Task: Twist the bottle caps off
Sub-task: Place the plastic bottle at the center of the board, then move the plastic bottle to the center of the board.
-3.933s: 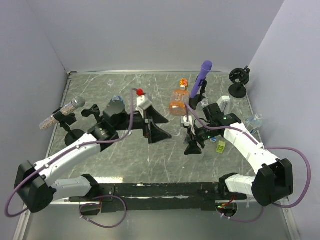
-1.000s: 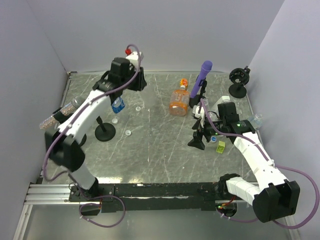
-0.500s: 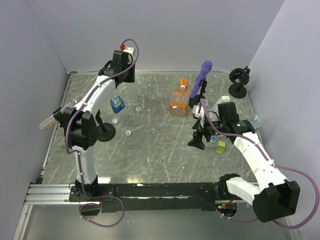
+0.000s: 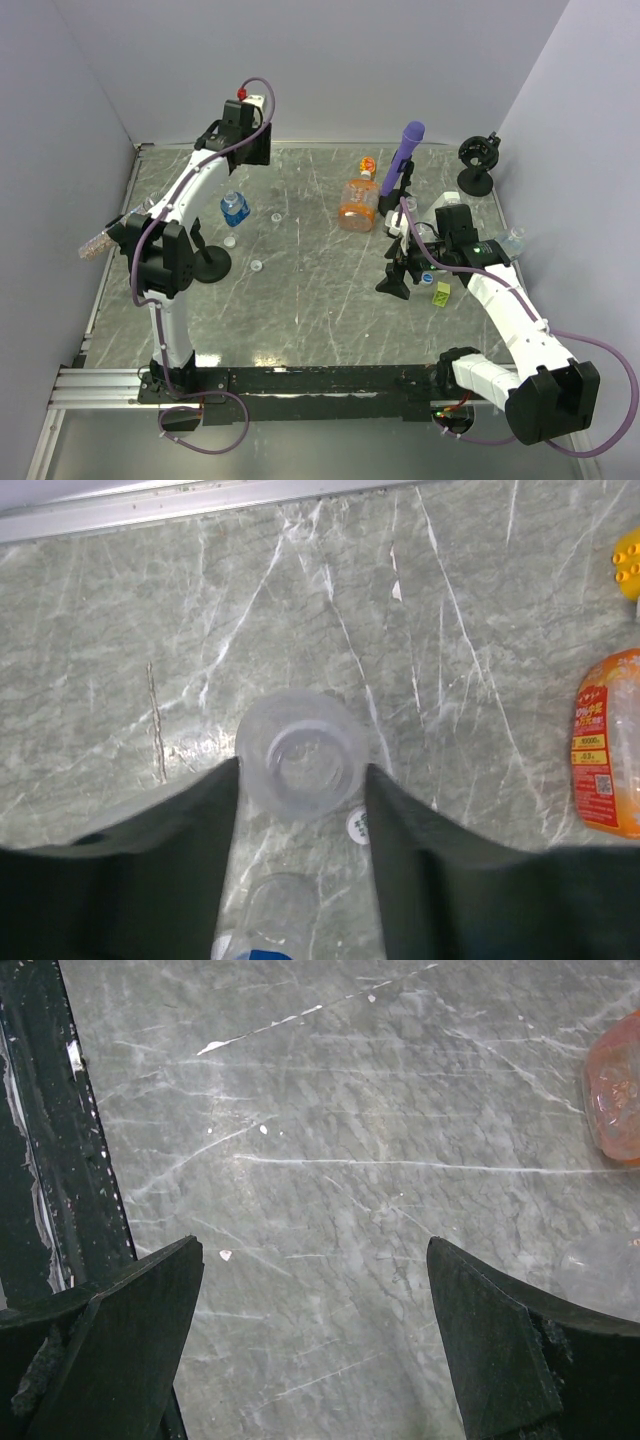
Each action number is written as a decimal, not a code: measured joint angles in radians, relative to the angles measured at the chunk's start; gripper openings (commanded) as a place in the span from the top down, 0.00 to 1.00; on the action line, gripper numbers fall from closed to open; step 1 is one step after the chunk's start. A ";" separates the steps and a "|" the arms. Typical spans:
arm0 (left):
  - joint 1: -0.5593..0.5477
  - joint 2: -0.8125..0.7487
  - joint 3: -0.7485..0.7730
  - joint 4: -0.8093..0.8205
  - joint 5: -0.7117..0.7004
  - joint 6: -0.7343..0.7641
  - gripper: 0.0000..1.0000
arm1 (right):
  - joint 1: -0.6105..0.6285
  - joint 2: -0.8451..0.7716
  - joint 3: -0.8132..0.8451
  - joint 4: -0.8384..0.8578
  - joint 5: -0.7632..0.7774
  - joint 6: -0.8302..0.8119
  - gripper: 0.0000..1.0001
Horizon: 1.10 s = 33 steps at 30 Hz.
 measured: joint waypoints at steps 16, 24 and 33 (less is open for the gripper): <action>0.000 -0.045 0.051 -0.061 0.024 -0.005 0.21 | 0.000 0.003 0.000 0.000 0.002 0.000 0.01; 0.000 -0.123 0.051 -0.064 0.045 -0.005 0.19 | 0.000 0.003 -0.012 0.003 0.011 0.000 0.01; 0.000 -0.169 0.053 -0.090 0.067 -0.004 0.14 | 0.000 0.003 -0.013 0.005 0.019 -0.001 0.01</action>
